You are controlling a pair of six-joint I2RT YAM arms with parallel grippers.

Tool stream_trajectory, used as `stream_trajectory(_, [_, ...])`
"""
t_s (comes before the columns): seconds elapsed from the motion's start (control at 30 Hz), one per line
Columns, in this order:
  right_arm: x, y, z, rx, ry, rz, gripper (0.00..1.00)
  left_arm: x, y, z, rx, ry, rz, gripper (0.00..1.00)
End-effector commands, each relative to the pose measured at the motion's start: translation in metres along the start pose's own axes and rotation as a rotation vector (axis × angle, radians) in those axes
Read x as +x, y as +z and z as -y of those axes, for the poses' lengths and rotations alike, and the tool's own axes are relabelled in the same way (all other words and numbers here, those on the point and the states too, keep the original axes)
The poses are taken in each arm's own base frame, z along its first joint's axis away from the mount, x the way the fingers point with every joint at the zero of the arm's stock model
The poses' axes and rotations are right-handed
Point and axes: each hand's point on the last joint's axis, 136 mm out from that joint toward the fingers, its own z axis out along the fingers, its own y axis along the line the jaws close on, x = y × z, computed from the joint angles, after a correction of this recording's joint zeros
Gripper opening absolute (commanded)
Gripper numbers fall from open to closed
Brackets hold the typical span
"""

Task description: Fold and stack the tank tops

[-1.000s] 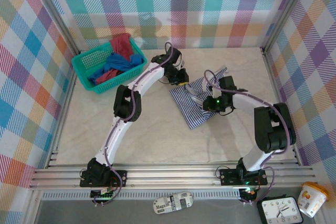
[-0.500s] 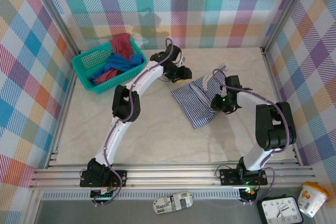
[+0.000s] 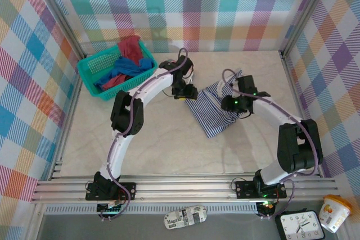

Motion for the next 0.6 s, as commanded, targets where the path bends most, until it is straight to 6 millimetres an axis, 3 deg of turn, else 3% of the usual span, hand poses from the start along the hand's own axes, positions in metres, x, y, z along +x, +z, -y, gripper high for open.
stream_trajectory(0.0, [0.028,0.010,-0.043,-0.092,-0.152,-0.033,0.40,0.013,-0.002,-0.023,-0.089,0.017,-0.026,0.54])
stream_trajectory(0.1, [0.045,0.015,-0.075,-0.143,-0.249,-0.031,0.45,0.012,0.005,-0.032,-0.063,-0.020,-0.023,0.54])
stream_trajectory(0.2, [0.064,0.021,-0.091,-0.116,-0.371,-0.043,0.49,0.010,0.015,-0.032,-0.002,-0.044,-0.028,0.54])
stream_trajectory(0.4, [0.097,0.031,-0.083,0.017,-0.476,-0.101,0.52,0.004,0.025,-0.028,0.057,-0.069,-0.024,0.54])
stream_trajectory(0.57, [0.105,0.038,-0.068,0.126,-0.481,-0.118,0.52,0.007,0.038,-0.028,0.079,-0.081,-0.053,0.52])
